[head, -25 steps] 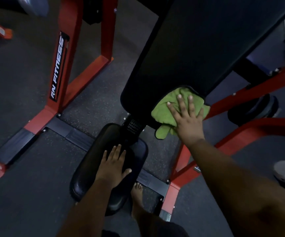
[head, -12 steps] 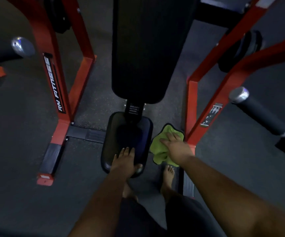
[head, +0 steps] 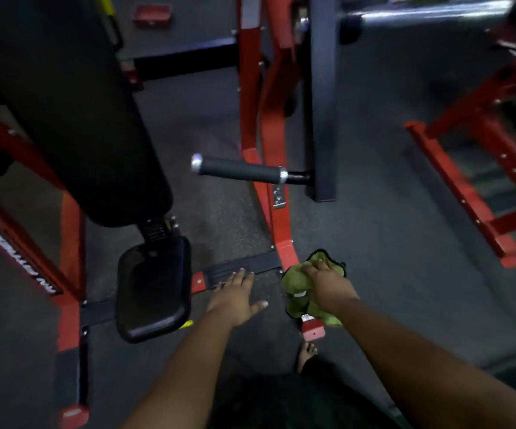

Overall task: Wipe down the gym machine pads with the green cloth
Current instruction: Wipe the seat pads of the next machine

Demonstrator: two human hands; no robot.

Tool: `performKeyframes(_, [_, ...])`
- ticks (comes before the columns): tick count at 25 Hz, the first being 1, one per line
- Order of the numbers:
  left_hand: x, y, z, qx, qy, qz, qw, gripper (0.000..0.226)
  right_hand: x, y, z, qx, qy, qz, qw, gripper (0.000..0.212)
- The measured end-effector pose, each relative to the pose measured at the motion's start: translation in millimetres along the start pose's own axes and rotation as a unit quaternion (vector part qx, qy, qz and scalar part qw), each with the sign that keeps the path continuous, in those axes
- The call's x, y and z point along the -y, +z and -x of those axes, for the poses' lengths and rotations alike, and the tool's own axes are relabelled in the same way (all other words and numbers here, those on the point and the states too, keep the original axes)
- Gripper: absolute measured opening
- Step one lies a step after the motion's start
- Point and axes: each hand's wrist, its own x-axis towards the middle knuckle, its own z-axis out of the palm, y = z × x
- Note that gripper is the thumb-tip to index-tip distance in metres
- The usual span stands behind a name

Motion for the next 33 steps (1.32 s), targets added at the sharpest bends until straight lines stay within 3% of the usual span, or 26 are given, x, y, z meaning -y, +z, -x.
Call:
performKeyframes(9, [-261,-44,-47,-0.024,0.174,-0.131,0.976,0.098,-213,-48,105,-0.086,0.175,-0.115,0.974,0.06])
performKeyframes(17, [-398,-109,-102,-0.047,0.325,-0.211,0.921,0.098,-305,-108,150,-0.198,0.305,-0.181,0.914,0.058])
performKeyframes(25, [-535,-174,-173,-0.084,0.372,-0.232,0.895,0.101,-423,-182,145,-0.275,0.348,-0.177,0.879,0.057])
performKeyframes(33, [-686,-236,-274,-0.152,0.329,-0.225,0.904,0.101,-588,-281,84,-0.324,0.289,-0.183,0.882,0.054])
